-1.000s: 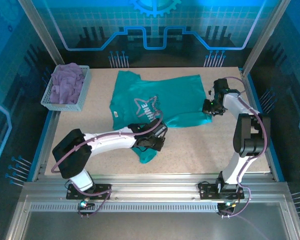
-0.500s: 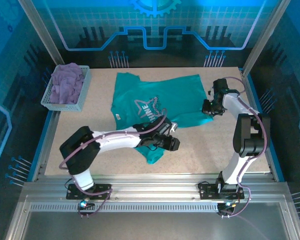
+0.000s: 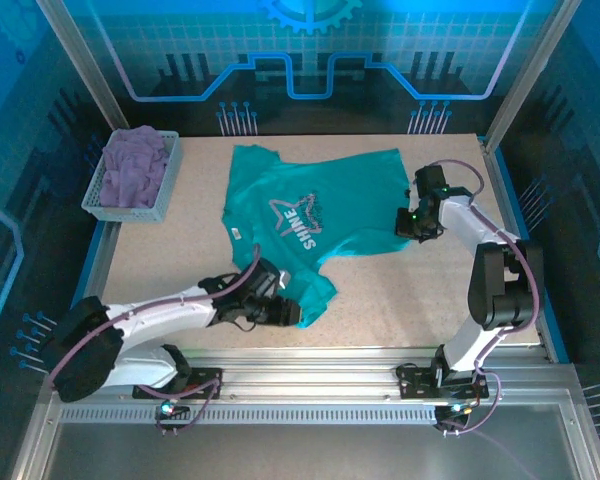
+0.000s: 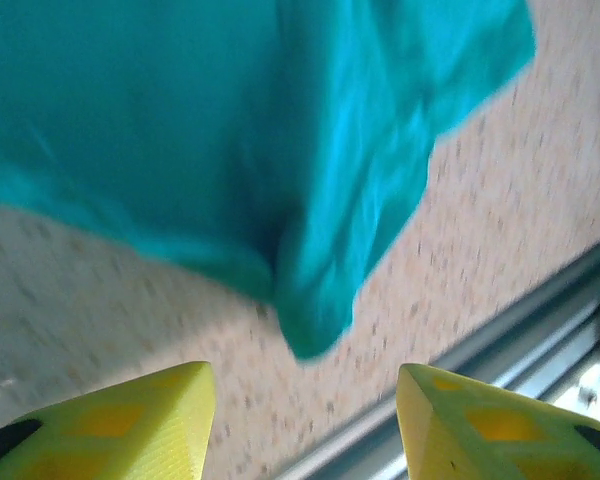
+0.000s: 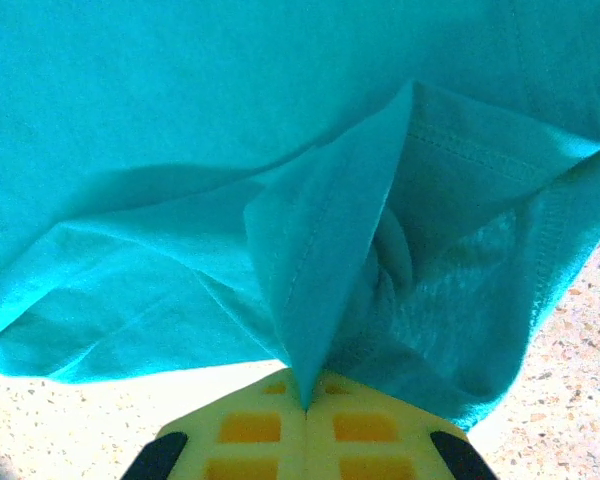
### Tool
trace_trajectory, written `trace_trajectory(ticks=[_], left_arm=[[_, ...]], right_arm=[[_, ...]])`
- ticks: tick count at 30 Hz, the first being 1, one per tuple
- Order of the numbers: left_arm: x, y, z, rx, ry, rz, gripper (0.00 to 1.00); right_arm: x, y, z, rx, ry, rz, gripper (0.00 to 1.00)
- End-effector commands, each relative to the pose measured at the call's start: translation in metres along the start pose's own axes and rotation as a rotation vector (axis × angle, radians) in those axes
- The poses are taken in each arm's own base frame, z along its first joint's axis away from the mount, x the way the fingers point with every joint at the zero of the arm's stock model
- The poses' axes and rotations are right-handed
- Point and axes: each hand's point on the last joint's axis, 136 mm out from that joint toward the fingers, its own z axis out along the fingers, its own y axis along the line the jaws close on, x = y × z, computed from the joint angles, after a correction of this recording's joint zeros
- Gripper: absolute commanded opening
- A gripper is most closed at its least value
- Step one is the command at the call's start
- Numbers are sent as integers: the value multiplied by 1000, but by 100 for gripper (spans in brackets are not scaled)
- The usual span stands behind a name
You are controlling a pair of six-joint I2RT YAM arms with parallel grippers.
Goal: Fold the inside-out t-shirt
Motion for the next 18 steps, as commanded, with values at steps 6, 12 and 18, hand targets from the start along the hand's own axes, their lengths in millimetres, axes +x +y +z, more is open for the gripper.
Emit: trace_trajectory(ticks=[6, 12, 18], left_arm=[[10, -8, 22, 17, -7, 48, 52], [3, -10, 36, 10, -21, 66, 47], [-5, -13, 36, 9, -58, 88, 40]], right_arm=[[7, 6, -6, -16, 14, -22, 0], [9, 4, -9, -10, 8, -28, 0], [9, 5, -9, -14, 8, -31, 0]])
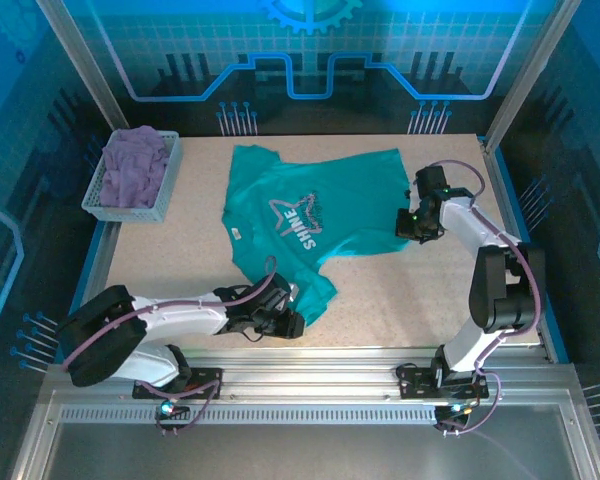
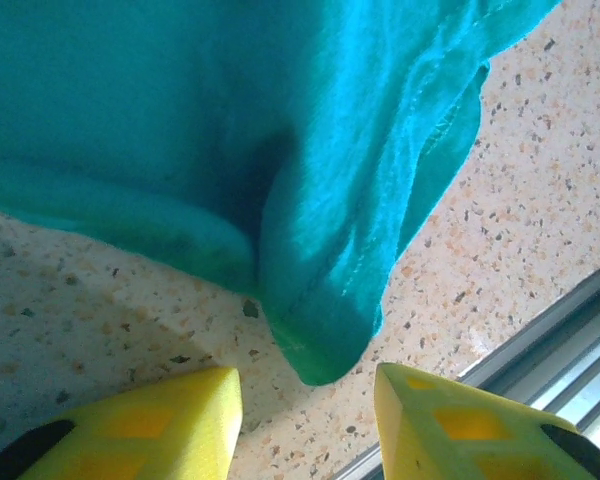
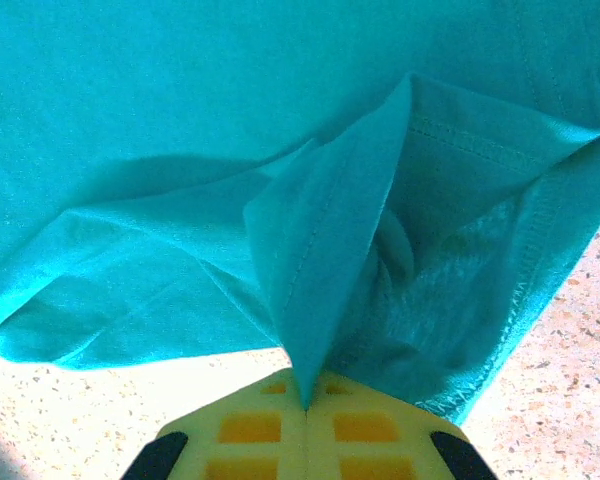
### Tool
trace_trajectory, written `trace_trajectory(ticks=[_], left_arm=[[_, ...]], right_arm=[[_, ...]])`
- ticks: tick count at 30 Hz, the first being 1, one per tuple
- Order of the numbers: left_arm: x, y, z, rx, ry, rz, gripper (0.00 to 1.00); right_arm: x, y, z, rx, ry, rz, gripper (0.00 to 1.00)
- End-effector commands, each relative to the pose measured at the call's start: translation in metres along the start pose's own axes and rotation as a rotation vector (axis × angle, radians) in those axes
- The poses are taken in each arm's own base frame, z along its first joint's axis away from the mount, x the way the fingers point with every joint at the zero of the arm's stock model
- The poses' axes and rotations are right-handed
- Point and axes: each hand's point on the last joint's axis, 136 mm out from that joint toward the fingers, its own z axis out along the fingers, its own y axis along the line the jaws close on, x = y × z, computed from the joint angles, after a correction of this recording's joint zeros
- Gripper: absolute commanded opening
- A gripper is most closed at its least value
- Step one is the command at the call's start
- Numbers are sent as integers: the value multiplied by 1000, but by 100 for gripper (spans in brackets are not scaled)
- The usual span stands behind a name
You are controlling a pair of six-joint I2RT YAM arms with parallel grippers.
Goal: Fold the inside-out t-shirt
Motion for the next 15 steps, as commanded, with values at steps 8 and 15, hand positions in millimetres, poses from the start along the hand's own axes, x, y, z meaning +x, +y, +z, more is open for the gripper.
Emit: trace_trajectory(ticks=[8, 15], left_arm=[[-33, -25, -7, 31, -113, 63, 33], [-31, -19, 0, -1, -91, 67, 33]], right_arm=[[9, 3, 2, -7, 28, -21, 0], [11, 3, 6, -10, 38, -22, 0]])
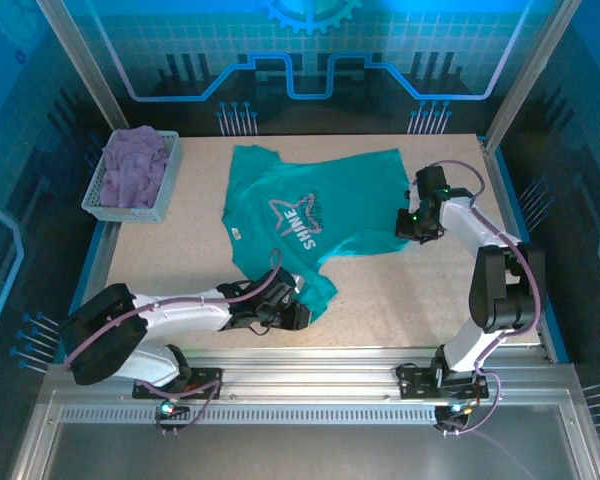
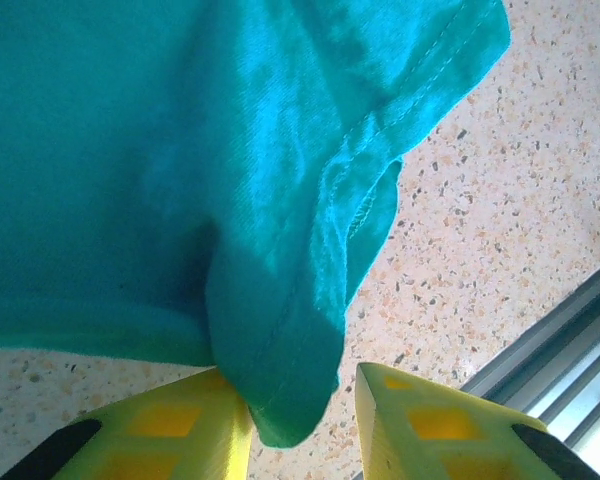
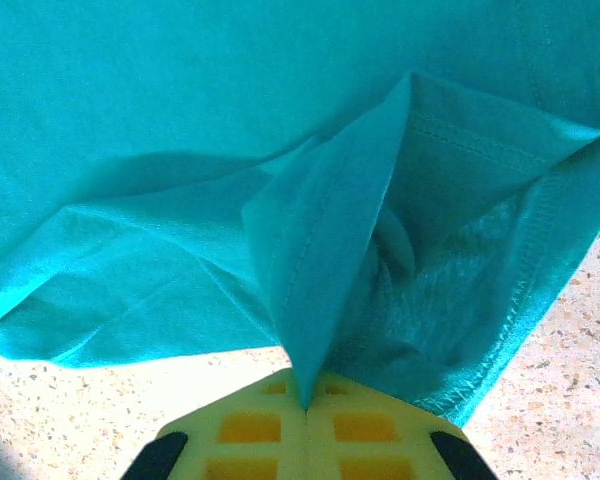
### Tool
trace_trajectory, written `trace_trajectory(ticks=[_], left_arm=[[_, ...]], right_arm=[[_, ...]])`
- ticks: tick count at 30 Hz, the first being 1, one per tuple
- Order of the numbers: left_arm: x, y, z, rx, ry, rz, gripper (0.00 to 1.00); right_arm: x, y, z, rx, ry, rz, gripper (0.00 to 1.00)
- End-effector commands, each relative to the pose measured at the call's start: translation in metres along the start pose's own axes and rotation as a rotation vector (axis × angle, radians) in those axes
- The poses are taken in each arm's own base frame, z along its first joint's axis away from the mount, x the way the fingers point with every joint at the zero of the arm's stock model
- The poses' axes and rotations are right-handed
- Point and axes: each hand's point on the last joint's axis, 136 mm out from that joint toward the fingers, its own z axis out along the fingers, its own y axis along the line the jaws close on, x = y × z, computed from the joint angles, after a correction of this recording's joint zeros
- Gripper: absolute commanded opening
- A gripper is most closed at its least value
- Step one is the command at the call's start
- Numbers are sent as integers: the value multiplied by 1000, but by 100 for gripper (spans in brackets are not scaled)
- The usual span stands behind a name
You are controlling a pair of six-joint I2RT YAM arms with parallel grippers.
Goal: Fold the inside-out t-shirt
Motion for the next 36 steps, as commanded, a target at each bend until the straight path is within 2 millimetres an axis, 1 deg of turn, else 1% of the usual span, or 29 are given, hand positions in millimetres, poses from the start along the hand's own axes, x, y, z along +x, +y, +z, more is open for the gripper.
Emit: trace_trajectory(ticks=[1, 4, 7, 11, 14, 17, 20, 23, 26, 29, 31, 33, 36], left_arm=[[-5, -2, 5, -12, -12, 31, 33], [-5, 0, 10, -18, -8, 34, 32], [-5, 0, 12, -15, -11, 32, 27], [-5, -1, 9, -8, -19, 24, 20], [-6, 0, 2, -2, -39, 21, 14], [-8, 1, -8, -4, -67, 18, 10], [-12, 3, -25, -25, -106, 26, 5], [-21, 11, -52, -107, -164, 58, 0], [-38, 27, -97, -275, -248, 102, 0], [-70, 44, -163, -492, -397, 150, 0], [-95, 55, -220, -646, -510, 164, 0], [-117, 62, -277, -773, -613, 160, 0], [-142, 62, -372, -935, -766, 153, 0]], right_arm=[[9, 3, 6, -9, 35, -16, 0], [9, 2, 5, -5, 32, -18, 0], [9, 2, 5, -7, 34, -18, 0], [10, 1, 6, -4, 38, -16, 0], [9, 2, 6, -4, 34, -16, 0], [8, 2, 3, -2, 26, -15, 0], [6, 2, -1, 1, 11, -15, 0], [1, 4, -13, -10, -28, -10, 0], [-12, 14, -39, -57, -114, -3, 0], [-32, 21, -82, -93, -233, -2, 0], [-47, 22, -121, -95, -333, 0, 0], [-59, 20, -161, -101, -426, 6, 0], [-68, 20, -223, -106, -559, 0, 0]])
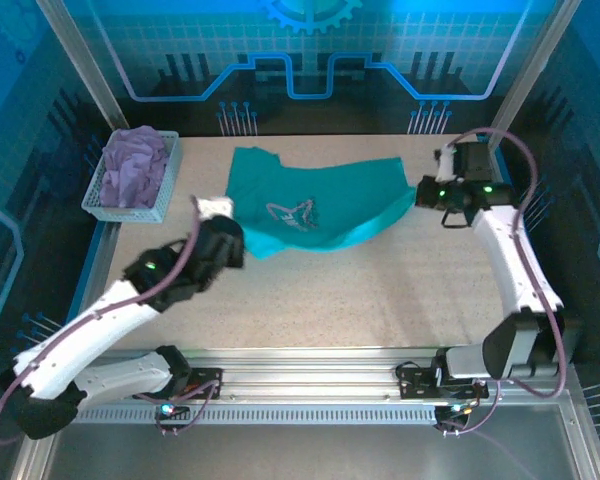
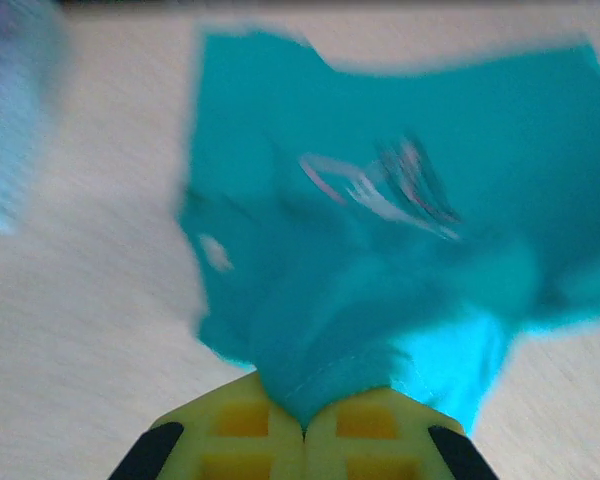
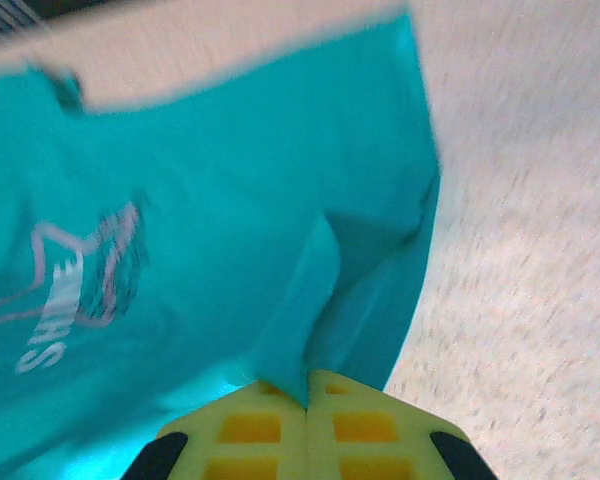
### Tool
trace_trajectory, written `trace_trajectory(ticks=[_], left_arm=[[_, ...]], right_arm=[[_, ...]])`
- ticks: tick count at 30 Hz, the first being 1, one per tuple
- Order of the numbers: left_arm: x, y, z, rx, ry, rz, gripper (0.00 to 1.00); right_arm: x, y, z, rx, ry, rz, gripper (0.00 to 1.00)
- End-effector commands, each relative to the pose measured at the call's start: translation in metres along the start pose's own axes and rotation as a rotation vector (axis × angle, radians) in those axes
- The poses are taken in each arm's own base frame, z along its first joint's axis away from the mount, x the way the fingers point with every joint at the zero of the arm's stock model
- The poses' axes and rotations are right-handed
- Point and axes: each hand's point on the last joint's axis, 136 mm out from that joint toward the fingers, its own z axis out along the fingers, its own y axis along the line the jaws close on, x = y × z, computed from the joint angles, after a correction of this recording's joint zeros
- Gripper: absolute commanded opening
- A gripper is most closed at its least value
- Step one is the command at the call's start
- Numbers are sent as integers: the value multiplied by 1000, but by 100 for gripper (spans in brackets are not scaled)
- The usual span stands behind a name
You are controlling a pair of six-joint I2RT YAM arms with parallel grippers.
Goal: Fold the inside-out t-shirt
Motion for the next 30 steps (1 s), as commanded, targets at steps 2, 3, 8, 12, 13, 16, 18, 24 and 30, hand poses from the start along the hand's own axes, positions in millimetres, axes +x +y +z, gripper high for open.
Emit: trace_trajectory(ticks=[2, 3, 8, 12, 13, 16, 18, 24, 30], left_arm=[[-83, 99, -74, -380, -194, 149, 0], [-104, 109, -94, -403, -251, 134, 0], [-173, 139, -191, -366, -497, 19, 0], [-201, 145, -223, -352, -582, 2, 0], [-207, 138, -217, -358, -575, 26, 0], [-223, 115, -188, -369, -549, 70, 0], [-232, 104, -163, -355, -520, 69, 0], [-243, 99, -58, -296, -326, 9, 0], [-253, 85, -31, -241, -326, 14, 0]], right_arm=[[-45, 9, -85, -17, -193, -6, 0], [-51, 12, -104, -18, -234, -14, 0], [-60, 28, -194, -24, -420, -67, 0], [-56, 39, -248, -34, -522, -95, 0], [-55, 42, -255, -46, -540, -97, 0], [-62, 48, -254, -81, -554, -91, 0], [-72, 47, -239, -82, -538, -81, 0], [-118, 38, -181, -61, -505, -73, 0], [-146, 40, -155, -64, -492, -102, 0]])
